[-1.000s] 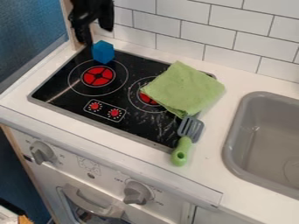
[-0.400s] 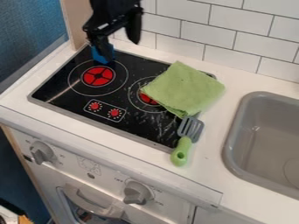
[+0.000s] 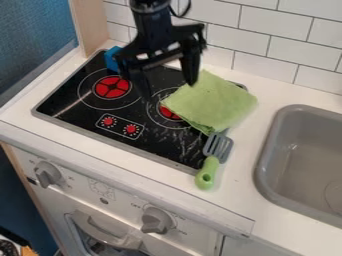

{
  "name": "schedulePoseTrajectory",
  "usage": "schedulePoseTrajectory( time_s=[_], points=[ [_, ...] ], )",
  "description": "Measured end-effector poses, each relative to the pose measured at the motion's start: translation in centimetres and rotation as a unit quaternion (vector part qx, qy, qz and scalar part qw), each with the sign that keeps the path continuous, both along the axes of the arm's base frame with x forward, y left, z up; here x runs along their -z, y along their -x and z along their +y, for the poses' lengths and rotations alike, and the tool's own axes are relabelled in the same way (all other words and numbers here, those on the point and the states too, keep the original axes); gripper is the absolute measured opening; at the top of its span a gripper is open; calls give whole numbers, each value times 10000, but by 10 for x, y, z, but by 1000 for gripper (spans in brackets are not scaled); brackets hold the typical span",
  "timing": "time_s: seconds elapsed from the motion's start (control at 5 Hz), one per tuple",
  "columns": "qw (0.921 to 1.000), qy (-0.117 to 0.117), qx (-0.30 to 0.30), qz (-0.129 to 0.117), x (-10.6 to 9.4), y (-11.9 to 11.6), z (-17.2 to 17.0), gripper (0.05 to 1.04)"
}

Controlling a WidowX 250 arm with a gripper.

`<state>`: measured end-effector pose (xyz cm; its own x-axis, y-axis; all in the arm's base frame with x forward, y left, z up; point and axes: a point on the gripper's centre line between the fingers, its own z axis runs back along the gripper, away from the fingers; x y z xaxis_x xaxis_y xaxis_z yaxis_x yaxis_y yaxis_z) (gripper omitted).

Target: Moved the green spatula to the left side of stove

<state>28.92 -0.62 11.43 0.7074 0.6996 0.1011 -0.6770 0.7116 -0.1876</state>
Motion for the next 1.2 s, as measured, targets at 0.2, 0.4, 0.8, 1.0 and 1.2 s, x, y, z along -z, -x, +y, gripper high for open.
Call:
schedulePoseTrajectory(
  time_s=[0.2, 0.4, 0.8, 1.0, 1.2],
  points=[
    [9946, -85, 994, 296, 20, 25, -30, 999],
    [9852, -426, 1621, 345, 40, 42, -51, 999],
    [9742, -610, 2124, 465, 76, 50, -69, 997],
    [9731, -661, 2102, 667, 92, 48, -70, 999],
    [9748, -673, 2060, 534, 92, 37, -72, 961]
  ],
)
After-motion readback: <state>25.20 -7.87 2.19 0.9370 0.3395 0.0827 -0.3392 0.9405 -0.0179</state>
